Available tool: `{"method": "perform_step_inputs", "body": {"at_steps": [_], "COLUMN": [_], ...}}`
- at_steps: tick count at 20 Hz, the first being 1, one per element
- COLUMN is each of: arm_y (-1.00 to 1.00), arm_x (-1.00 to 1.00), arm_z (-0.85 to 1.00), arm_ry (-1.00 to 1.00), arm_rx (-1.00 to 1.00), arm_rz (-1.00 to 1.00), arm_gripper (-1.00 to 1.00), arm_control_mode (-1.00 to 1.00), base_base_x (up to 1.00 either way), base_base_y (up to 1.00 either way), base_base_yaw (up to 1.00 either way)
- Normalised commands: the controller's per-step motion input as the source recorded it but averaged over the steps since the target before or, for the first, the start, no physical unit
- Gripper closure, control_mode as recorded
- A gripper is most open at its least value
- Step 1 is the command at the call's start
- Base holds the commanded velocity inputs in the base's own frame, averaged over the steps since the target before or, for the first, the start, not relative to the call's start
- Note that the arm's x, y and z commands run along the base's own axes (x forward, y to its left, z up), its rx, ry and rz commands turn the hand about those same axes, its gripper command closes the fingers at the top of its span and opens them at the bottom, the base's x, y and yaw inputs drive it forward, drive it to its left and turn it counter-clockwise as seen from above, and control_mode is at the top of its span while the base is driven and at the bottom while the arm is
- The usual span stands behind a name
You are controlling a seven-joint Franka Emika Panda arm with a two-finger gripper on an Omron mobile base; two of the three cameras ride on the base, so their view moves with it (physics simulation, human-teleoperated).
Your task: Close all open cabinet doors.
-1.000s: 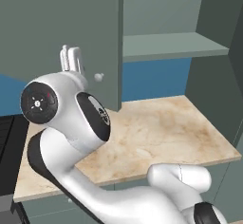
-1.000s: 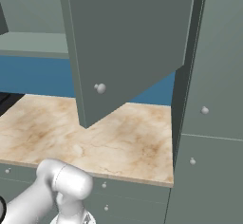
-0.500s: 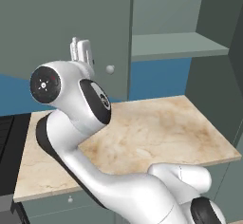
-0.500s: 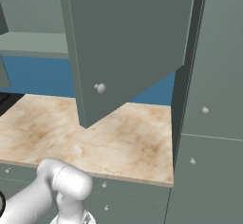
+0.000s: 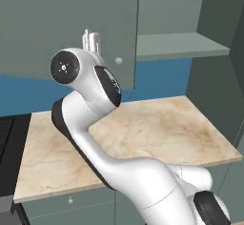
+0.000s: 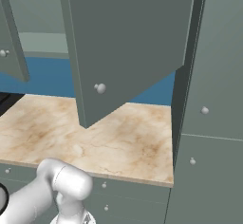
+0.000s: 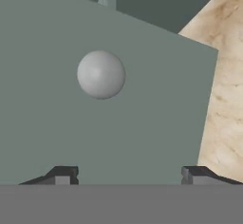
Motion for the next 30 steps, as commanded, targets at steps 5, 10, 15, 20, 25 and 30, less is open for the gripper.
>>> {"method": "perform_step_inputs", "body": {"at_steps": [5,10,15,20,25,30], "arm_y": [-0.55,-0.49,-0.49,-0.45,-0.3,-0.25], "arm_x": [0.58,0.47,0.47,0.48,0.48,0.49], "arm_z": [0.0,0.0,0.0,0.0,-0.02,-0.01], "arm_ry": [0.01,0.04,0.04,0.07,0.01,0.0], "arm_rx": [0.09,0.09,0.1,0.1,0.08,0.11], "arm_rz": [0.0,0.0,0.0,0.0,0.07,0.17], "arm_gripper": [-1.0,-1.0,-1.0,-1.0,-1.0,-1.0], "arm_control_mode": [-1.0,-1.0,-1.0,-1.0,-1.0,-1.0], "base_base_x": [0.0,0.0,0.0,0.0,0.0,0.0], "base_base_y": [0.0,0.0,0.0,0.0,0.0,0.0], "base_base_yaw": [0.0,0.0,0.0,0.0,0.0,0.0]}}
